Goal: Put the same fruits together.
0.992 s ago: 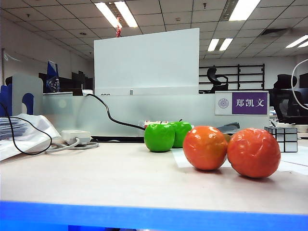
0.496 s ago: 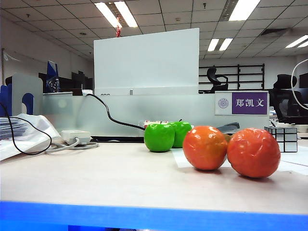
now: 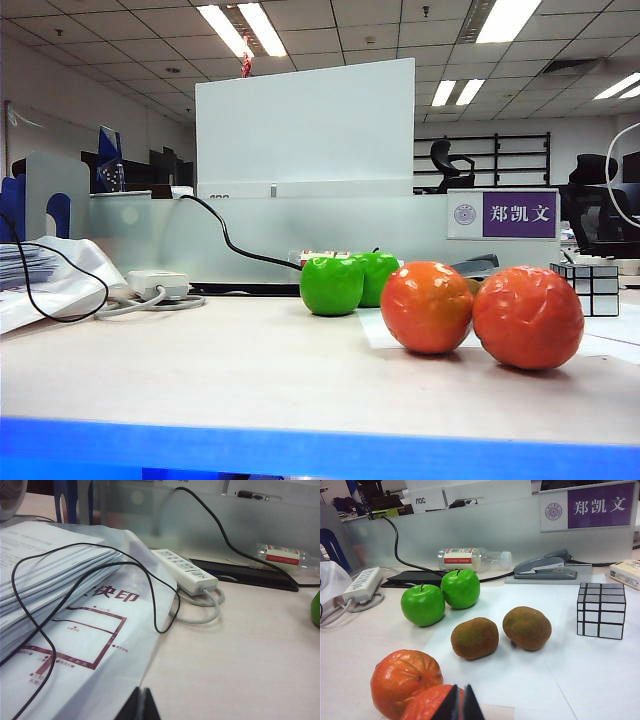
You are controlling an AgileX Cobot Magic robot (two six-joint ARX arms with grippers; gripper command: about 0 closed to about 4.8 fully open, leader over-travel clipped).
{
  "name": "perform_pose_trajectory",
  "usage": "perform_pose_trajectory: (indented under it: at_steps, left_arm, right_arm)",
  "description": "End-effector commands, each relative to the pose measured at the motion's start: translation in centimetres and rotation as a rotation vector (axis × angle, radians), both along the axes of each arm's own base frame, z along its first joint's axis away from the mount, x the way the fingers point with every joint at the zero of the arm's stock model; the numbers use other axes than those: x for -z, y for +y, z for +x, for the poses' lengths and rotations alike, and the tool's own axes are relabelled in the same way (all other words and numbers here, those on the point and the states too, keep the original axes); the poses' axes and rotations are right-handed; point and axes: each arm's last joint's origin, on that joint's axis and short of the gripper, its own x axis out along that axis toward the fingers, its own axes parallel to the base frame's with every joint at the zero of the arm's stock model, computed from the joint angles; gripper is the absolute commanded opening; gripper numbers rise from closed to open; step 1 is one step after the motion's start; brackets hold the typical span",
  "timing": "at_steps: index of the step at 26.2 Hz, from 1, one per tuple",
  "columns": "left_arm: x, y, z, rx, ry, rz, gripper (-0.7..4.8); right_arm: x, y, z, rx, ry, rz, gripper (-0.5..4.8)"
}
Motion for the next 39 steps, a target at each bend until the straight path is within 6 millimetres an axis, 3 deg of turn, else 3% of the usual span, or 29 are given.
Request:
perform_pose_trajectory:
  at_steps: [1, 23, 29, 39]
  left_arm:
    - [-0.1, 0.0, 0.0, 0.003, -0.014, 0.003, -0.05]
    - [-0.1, 0.0, 0.0, 0.002, -0.013, 0.003, -0.05]
    - [-0.1, 0.0, 0.0, 0.003, -0.012, 0.003, -0.05]
    - [-0.1, 0.0, 0.0, 0.004, -0.008, 0.002, -0.05]
  right_arm:
    - [0.2, 0.0, 0.0, -0.002, -0.004, 0.001, 0.22]
    - [-0.1, -0.2, -0.6, 0.007, -0.037, 0.009, 0.22]
    - [-1.0, -1.1, -1.6, 0.071, -0.164, -0.035, 0.22]
    - [-0.7, -2.6, -1.4, 0.231, -0.131, -0.044, 0.22]
